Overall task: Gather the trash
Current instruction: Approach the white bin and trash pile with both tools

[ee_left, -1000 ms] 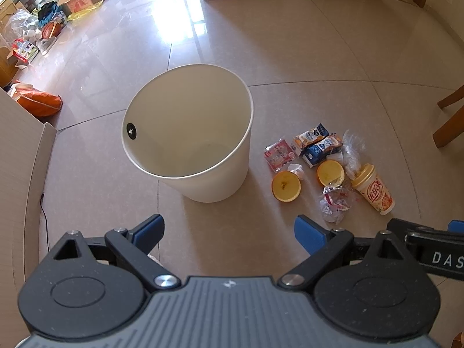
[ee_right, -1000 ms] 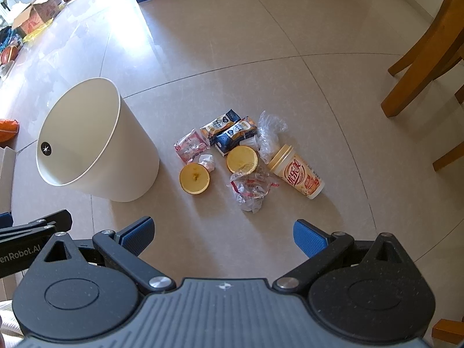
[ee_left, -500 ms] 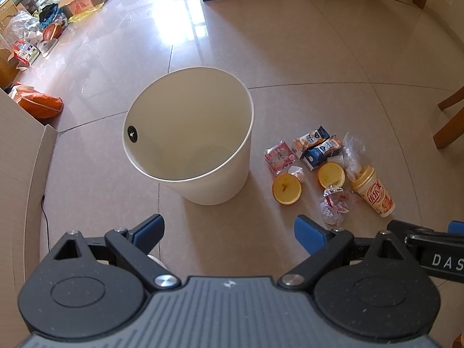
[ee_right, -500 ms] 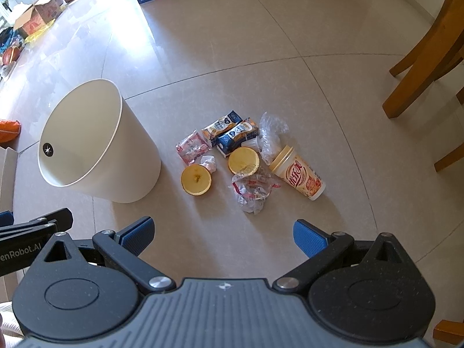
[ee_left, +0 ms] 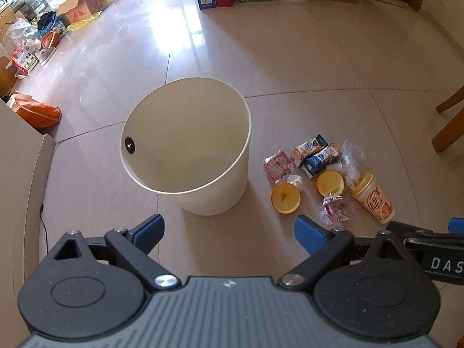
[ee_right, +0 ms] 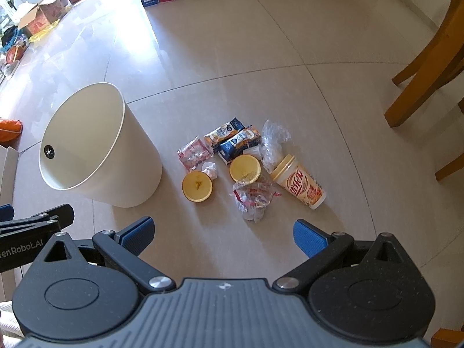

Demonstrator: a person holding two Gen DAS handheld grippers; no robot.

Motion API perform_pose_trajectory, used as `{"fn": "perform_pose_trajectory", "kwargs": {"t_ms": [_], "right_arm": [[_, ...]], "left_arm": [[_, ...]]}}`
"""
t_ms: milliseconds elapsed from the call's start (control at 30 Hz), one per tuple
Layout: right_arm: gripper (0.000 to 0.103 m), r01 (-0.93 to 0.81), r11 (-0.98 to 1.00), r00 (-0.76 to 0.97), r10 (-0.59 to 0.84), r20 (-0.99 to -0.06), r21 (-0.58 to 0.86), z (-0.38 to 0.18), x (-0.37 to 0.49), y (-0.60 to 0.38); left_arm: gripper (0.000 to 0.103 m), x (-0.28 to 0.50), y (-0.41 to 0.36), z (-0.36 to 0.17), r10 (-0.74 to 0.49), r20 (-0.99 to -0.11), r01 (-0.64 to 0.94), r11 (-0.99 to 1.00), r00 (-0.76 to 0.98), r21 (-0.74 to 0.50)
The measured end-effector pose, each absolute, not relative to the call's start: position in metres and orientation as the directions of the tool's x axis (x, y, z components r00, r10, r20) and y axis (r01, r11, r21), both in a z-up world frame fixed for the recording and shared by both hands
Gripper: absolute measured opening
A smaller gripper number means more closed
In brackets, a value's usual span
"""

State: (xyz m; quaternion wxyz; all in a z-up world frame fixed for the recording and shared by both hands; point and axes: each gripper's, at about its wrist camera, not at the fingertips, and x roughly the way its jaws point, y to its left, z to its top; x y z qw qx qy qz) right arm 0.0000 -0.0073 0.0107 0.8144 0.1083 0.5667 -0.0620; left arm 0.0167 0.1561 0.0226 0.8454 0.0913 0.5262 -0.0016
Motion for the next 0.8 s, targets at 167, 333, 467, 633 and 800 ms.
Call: {"fn": "perform_pose_trajectory", "kwargs": {"t_ms": [167,333,467,633,800], "right_arm": [[0.103,0.201,0.975,0.37,0.013,-0.929,0.094,0.011,0.005,-0.008],[0.103,0.176,0.979,0.407,0.022,-0.913,0.102,0.01,0.012,-0.011],[0.103,0.141,0.981,0.466,0.053,-0.883,0.134,0.012,0.017,-0.015],[0.103,0.093,0.987,0.49,0.068,-0.869,0.13,0.006,0.032,-0.016],[0.103,0.049,0.993,0.507,0.069,-0.859,0.108,0.0,0.042,-0.013]], "left_arm": [[0.096,0.021,0.158,0.02,0.076,-0.886,0.098,0.986,0.458,0.135],[0.096,0.029,0.159,0.014,0.072,-0.886,0.104,0.986,0.457,0.134],[0.096,0.035,0.16,0.009,0.063,-0.883,0.113,0.985,0.465,0.129],[0.096,0.047,0.163,0.004,0.05,-0.885,0.116,0.986,0.463,0.116],[0.097,0.057,0.161,0.0,0.059,-0.869,0.14,0.979,0.491,0.146]]}}
